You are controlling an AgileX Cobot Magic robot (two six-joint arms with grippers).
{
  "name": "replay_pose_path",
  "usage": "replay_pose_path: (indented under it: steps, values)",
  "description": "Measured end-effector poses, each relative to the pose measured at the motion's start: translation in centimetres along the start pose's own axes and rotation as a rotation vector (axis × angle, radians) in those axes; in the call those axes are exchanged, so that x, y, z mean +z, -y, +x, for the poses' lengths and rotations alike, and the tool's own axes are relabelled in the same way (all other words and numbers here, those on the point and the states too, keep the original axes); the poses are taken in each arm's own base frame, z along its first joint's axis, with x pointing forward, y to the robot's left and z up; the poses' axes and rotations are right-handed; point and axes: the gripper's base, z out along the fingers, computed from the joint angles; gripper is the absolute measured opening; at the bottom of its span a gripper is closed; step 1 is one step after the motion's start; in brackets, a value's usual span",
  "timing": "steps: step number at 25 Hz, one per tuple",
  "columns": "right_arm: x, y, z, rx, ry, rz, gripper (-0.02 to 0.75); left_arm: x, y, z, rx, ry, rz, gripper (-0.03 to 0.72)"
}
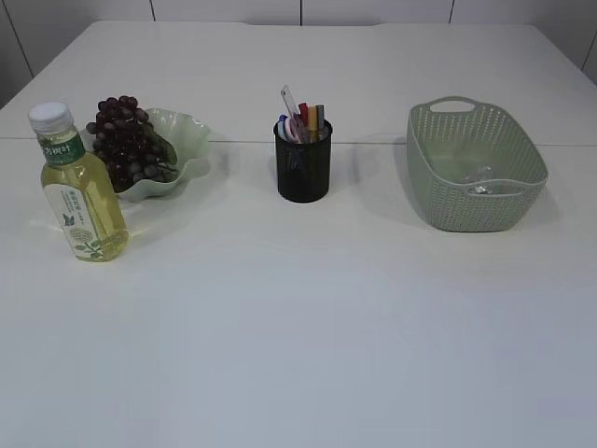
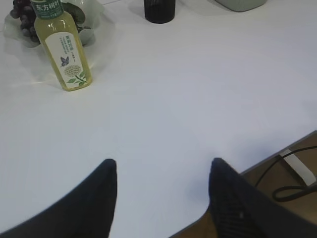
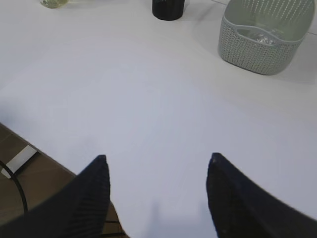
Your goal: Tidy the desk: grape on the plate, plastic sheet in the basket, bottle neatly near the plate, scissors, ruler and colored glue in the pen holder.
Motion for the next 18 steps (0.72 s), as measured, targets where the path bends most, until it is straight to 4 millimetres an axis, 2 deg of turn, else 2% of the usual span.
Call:
replay_pose_path:
  steps: [10, 18]
  values:
    - [0.03, -0.19, -0.04, 0.091, -0.018, 0.156, 0.483, 0.09, 0.44, -0.05, -0.118, 0.006, -0.155, 0.435]
    - [0.03, -0.21, -0.04, 0.098, -0.019, 0.168, 0.483, 0.1, 0.45, -0.06, -0.128, 0.007, -0.172, 0.435]
